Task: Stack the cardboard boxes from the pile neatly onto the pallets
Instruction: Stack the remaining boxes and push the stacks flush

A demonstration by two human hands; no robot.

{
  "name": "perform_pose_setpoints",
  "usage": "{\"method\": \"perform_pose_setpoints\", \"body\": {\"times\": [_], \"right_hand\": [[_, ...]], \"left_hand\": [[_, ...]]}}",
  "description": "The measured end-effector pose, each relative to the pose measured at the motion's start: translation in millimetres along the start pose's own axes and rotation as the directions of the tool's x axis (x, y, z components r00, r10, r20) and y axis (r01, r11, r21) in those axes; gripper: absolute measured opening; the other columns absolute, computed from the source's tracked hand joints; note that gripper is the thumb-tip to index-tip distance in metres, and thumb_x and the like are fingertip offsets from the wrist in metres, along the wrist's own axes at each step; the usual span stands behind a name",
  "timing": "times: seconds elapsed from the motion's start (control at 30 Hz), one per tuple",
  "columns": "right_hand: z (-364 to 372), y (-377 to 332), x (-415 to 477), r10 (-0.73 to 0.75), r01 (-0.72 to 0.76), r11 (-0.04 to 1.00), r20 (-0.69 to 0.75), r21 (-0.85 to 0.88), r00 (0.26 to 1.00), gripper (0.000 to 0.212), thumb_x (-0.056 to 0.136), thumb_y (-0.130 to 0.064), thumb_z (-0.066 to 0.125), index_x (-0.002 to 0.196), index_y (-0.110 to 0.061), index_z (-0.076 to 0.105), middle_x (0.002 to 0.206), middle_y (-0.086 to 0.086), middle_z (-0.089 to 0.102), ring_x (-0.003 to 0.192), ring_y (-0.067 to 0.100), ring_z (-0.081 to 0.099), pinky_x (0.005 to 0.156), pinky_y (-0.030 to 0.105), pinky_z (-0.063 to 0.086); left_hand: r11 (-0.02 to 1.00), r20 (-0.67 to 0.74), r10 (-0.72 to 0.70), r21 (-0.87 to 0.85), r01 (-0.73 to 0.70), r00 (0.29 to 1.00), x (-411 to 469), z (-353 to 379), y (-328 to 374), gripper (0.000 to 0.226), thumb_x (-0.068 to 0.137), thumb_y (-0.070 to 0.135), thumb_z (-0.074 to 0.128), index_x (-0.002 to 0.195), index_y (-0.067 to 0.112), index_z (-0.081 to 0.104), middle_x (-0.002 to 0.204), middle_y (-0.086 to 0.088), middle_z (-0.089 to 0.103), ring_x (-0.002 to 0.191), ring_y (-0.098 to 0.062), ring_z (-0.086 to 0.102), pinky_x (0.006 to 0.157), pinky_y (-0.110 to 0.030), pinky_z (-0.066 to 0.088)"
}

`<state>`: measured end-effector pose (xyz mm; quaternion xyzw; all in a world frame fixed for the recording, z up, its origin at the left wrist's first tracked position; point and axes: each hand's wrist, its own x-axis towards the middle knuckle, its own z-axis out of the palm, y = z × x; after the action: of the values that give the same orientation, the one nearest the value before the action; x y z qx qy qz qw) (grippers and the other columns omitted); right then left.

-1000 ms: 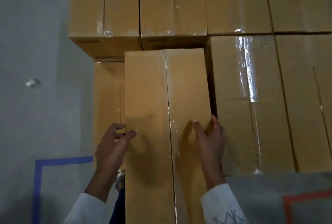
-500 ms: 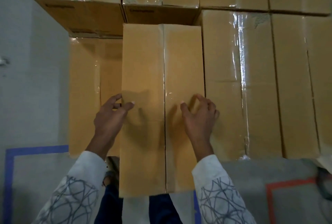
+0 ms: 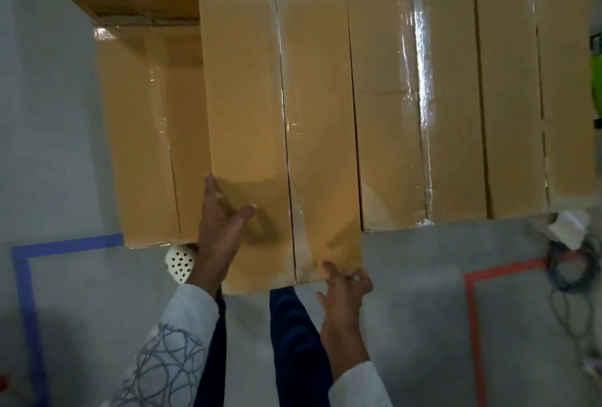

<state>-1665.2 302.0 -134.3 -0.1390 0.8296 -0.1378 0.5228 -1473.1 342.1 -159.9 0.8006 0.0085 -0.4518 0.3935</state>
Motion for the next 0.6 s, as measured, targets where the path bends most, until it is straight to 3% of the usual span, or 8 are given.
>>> {"method": "perform_pose_setpoints", "body": {"times": [0.13, 0.27, 0.37, 0.47, 0.6], "right_hand": [[0.8, -5.4, 0.1, -0.049, 0.049, 0.999, 0.015, 0.016, 0.999, 0.079, 0.088, -0.009, 0.078, 0.15, -0.02, 0.029, 0.13, 0.001, 0.052, 0.112, 0.021, 0.055, 0.111, 0.049, 0.046], [-0.9, -13.4, 5.5, -0.109, 0.111, 0.994, 0.067, -0.015, 0.992, 0.066, 0.09, -0.011, 0.076, 0.142, -0.023, 0.036, 0.12, -0.003, 0.057, 0.101, 0.009, 0.059, 0.109, 0.048, 0.048], [0.0, -20.2, 12.3, -0.121, 0.126, 0.991, 0.113, -0.038, 0.986, 0.066, 0.091, -0.017, 0.076, 0.145, -0.019, 0.037, 0.129, 0.004, 0.059, 0.111, 0.02, 0.06, 0.108, 0.047, 0.049], [5.3, -25.5, 21.1, -0.144, 0.153, 0.986, 0.122, -0.063, 0.982, 0.066, 0.092, -0.024, 0.076, 0.145, -0.02, 0.037, 0.132, 0.007, 0.06, 0.117, 0.026, 0.06, 0.105, 0.047, 0.05], [13.1, -26.8, 23.5, -0.212, 0.227, 0.969, 0.14, -0.1, 0.967, 0.068, 0.092, -0.025, 0.075, 0.145, -0.018, 0.035, 0.125, 0.004, 0.059, 0.107, 0.021, 0.06, 0.095, 0.039, 0.053]], "left_hand": [[1.0, -0.011, -0.019, 0.019, 0.02, 1.0, -12.3, 0.0, -15.6, 0.101, 0.09, 0.025, 0.079, 0.163, 0.042, 0.011, 0.164, 0.008, 0.035, 0.146, -0.022, 0.04, 0.118, -0.051, 0.037], [1.0, 0.031, 0.028, 0.009, -0.028, 0.999, -14.0, -4.4, -15.7, 0.104, 0.09, 0.022, 0.078, 0.161, 0.05, 0.007, 0.168, 0.01, 0.026, 0.15, -0.023, 0.033, 0.118, -0.047, 0.035], [0.999, 0.041, 0.049, -0.006, -0.049, 0.998, -5.6, -5.7, -7.1, 0.102, 0.092, 0.018, 0.076, 0.162, 0.047, 0.007, 0.168, 0.007, 0.025, 0.15, -0.021, 0.032, 0.112, -0.036, 0.033], [0.995, 0.072, 0.095, 0.018, -0.097, 0.993, 8.6, -8.4, 3.0, 0.103, 0.092, 0.017, 0.075, 0.162, 0.047, 0.006, 0.169, 0.007, 0.023, 0.151, -0.022, 0.03, 0.118, -0.044, 0.035], [0.992, 0.105, 0.129, -0.004, -0.129, 0.986, 27.8, -13.3, 6.6, 0.105, 0.09, 0.015, 0.075, 0.161, 0.048, 0.005, 0.17, 0.01, 0.019, 0.152, -0.022, 0.029, 0.119, -0.052, 0.037]]}}
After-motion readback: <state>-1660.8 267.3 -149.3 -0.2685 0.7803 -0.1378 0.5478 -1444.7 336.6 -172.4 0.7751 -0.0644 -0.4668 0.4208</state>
